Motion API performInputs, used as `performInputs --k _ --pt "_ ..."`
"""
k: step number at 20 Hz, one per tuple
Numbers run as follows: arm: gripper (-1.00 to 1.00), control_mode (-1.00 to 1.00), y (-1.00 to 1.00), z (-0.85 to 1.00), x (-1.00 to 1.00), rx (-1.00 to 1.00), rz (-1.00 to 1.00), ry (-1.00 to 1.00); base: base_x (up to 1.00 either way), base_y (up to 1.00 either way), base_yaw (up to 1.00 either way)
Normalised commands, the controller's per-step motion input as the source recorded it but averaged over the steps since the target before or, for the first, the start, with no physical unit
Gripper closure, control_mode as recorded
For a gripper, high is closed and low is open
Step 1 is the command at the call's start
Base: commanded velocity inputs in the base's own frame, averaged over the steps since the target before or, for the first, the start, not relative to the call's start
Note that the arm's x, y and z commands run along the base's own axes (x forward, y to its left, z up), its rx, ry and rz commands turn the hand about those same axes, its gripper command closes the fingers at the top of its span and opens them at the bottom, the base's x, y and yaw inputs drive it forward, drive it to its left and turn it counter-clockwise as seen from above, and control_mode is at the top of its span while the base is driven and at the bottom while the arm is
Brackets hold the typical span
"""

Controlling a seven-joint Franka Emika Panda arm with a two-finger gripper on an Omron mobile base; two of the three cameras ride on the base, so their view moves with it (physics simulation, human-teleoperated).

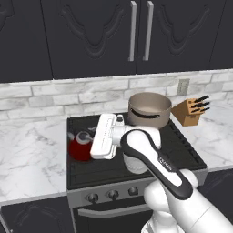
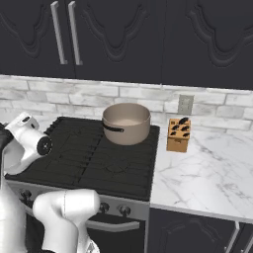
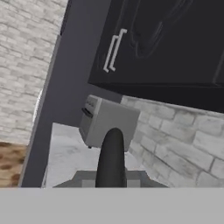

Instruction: Pick the kettle from the counter and place it on a stove burner. Then turn the burner on.

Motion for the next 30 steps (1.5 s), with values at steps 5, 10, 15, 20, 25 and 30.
performInputs --k 5,10,15,20,25,30 --pt "1.0 -1.0 -0.45 0.02 0.0 0.32 0.0 0.0 0.0 0.0 0.0" --pt "1.0 -1.0 -0.19 0.01 0.0 0.24 0.0 0.0 0.0 0.0 0.0" --pt "1.0 -1.0 0.0 0.0 0.03 0.01 0.0 0.0 0.0 0.0 0.0" --pt "1.0 -1.0 -0.01 0.0 0.26 0.09 0.0 0.05 0.0 0.0 0.0" --pt "1.0 -1.0 -0.05 0.0 0.29 0.03 0.0 0.1 0.0 0.0 0.0" --pt "1.0 -1.0 -0.42 0.0 0.02 0.02 0.0 -0.01 0.0 0.0 0.0"
